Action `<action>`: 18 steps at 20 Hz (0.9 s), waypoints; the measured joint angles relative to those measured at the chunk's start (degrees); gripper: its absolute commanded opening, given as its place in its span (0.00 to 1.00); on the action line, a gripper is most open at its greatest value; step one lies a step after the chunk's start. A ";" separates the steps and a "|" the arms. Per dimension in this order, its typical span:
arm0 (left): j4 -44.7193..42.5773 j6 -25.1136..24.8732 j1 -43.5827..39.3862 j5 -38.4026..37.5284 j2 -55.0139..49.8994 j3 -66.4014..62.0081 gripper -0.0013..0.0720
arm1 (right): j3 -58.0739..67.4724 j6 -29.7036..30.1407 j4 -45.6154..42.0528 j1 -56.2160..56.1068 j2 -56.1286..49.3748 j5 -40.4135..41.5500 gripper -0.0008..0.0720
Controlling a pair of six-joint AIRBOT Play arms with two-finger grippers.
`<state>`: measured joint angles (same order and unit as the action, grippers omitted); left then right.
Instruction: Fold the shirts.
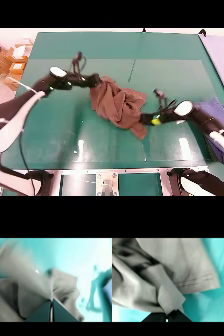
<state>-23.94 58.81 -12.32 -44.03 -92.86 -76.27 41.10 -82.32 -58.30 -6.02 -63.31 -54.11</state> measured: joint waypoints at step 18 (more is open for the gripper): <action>-29.09 8.96 7.26 -7.17 50.25 -16.11 0.05 | 59.74 3.34 -1.66 19.26 18.78 -18.01 0.03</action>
<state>-53.04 67.77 -5.06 -51.20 -42.61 -92.38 100.84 -78.98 -59.96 13.23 -44.53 -72.12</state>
